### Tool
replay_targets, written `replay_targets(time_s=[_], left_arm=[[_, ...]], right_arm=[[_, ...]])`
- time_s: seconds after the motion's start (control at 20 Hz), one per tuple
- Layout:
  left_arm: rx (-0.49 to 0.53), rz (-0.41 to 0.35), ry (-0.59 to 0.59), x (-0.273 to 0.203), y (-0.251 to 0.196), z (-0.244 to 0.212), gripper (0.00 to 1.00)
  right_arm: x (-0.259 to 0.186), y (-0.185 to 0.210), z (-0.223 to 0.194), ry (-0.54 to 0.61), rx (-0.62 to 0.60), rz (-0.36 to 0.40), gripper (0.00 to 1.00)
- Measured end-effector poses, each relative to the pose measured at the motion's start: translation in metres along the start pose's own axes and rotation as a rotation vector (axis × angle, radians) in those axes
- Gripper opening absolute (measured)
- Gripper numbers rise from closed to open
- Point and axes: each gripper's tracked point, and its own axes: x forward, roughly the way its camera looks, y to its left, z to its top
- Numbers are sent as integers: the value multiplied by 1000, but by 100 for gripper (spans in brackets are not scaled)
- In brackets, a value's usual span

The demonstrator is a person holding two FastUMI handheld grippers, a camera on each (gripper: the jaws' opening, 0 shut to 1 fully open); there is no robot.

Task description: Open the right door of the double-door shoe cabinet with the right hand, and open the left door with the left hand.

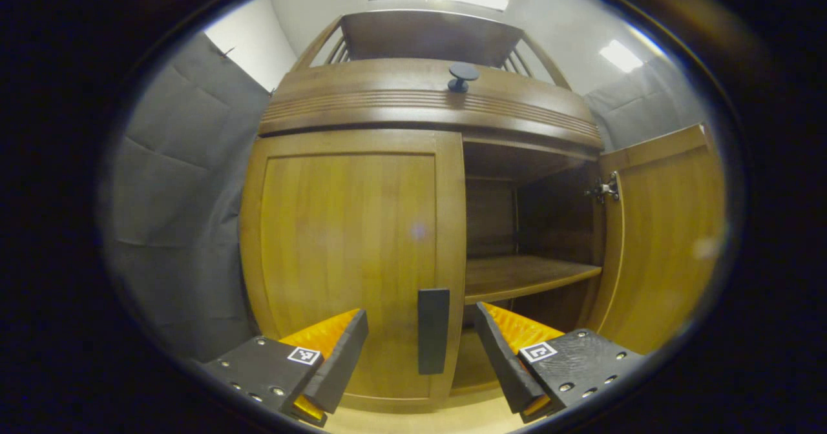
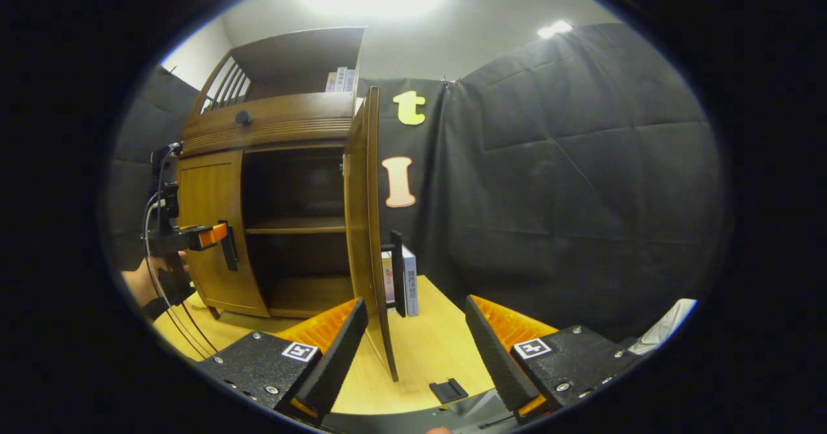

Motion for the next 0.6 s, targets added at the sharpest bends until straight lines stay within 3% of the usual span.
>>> replay_targets(time_s=[0.25,0.3,0.4,0.6], left_arm=[[-23,9,51,6,-3,-15,100],[-32,8,60,7,-5,-17,93],[-42,13,85,8,-6,-22,89],[-41,13,102,10,-7,-29,57]], right_arm=[[1,10,-7,25,18,18,94],[1,12,-9,30,19,24,92],[2,17,-13,41,16,41,94],[5,25,-12,45,6,62,94]])
